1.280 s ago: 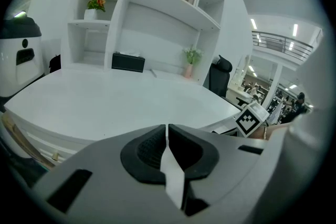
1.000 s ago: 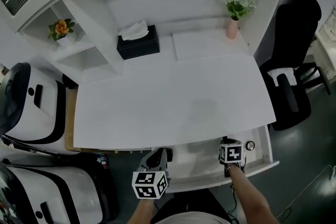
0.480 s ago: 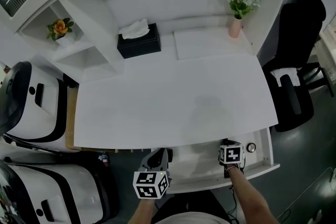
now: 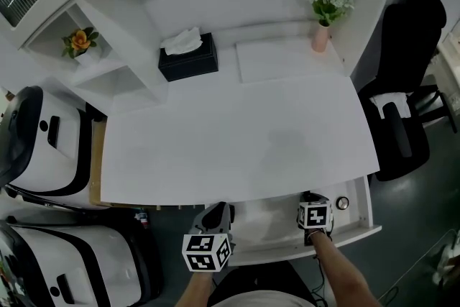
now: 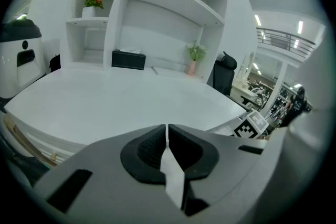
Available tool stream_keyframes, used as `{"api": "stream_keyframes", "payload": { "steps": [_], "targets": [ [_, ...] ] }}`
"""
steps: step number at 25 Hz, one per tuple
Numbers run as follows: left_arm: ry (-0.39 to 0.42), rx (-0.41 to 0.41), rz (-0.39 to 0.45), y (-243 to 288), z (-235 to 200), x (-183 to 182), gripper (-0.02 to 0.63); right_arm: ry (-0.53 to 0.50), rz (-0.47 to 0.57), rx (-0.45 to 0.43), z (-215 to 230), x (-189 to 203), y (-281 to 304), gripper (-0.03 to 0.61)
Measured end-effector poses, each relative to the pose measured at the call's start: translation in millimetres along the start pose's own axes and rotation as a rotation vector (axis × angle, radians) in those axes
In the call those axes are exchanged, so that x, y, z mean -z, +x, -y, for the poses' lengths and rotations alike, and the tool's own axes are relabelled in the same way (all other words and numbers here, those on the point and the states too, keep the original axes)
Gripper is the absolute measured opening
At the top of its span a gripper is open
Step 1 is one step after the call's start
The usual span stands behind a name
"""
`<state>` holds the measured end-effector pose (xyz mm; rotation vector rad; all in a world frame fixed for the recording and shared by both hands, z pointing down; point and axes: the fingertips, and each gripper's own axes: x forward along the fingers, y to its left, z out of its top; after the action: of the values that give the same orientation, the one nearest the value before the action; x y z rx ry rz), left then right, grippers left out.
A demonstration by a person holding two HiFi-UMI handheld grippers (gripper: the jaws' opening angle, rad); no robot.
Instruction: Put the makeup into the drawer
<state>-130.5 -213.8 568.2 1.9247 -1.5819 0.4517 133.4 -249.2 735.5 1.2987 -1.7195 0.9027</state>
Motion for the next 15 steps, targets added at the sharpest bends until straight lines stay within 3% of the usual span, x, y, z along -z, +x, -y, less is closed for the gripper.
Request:
{"api": "stream_keyframes", "payload": {
  "steps": [15],
  "targets": [
    [0.009,0.001,0.014,-10.0,-1.6,2.0,0.018,0.013,0.078,-0.033,-3.4,-8.2,-15.1,0.118]
  ]
}}
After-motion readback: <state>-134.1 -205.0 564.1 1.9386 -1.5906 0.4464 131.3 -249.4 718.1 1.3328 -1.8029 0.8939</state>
